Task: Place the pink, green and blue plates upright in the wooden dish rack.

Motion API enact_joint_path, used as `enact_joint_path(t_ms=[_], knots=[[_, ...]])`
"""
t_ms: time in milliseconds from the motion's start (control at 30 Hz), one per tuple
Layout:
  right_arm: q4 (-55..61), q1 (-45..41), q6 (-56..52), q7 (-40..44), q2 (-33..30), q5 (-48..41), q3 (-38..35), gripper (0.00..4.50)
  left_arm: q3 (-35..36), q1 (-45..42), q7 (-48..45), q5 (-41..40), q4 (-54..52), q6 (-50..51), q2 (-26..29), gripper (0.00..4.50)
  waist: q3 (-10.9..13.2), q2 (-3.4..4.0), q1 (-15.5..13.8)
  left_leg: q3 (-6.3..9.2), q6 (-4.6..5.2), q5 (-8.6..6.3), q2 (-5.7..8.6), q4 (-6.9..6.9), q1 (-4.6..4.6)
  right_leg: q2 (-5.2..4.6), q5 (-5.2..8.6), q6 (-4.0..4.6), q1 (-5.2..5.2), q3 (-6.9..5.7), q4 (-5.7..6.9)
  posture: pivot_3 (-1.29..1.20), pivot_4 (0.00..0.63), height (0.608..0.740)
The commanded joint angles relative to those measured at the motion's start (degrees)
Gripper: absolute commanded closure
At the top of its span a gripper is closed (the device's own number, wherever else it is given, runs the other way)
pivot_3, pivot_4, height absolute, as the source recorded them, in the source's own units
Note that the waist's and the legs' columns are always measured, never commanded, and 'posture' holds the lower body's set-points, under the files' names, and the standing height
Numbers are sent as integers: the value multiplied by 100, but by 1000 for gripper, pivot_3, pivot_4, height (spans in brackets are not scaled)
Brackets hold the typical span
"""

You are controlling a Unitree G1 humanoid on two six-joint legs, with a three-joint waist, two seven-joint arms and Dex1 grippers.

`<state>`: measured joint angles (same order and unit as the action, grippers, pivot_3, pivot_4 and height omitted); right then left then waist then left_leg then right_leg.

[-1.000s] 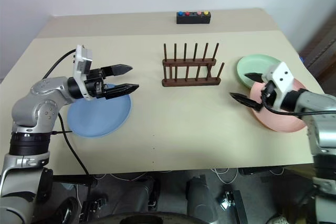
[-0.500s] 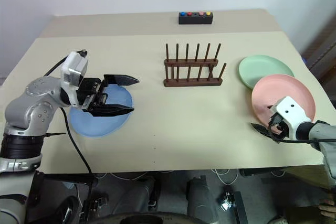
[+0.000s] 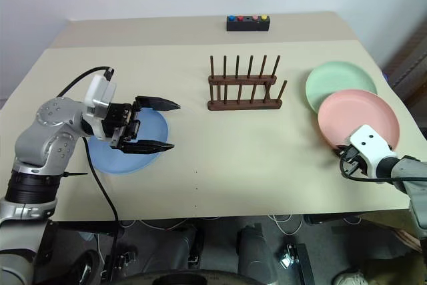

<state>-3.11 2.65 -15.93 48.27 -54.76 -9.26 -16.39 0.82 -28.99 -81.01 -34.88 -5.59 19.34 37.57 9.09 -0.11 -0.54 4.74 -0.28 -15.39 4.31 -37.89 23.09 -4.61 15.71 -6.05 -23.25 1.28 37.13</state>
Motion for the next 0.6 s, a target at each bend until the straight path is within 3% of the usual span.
enact_joint_path(t_ms=[33,333,600], knots=[[74,1,-69,81,-13,-37,0,4470,79,-13,21,-16,-83,-100,40,0,0,-1,-2,1,0,0,-1,0,0,1,0,0,1,-1,0,0,150,740],[197,-281,-65,423,-305,-308,-358,4470,126,7,151,-29,-38,-175,-6,0,0,-1,-3,0,0,0,-1,-1,-1,1,0,0,1,-1,0,0,150,740],[531,-1966,-884,388,-117,-1494,-720,4470,257,-111,635,5,95,-235,-187,0,5,9,31,-1,1,0,-6,4,-1,4,0,0,-5,0,2,0,150,740]])
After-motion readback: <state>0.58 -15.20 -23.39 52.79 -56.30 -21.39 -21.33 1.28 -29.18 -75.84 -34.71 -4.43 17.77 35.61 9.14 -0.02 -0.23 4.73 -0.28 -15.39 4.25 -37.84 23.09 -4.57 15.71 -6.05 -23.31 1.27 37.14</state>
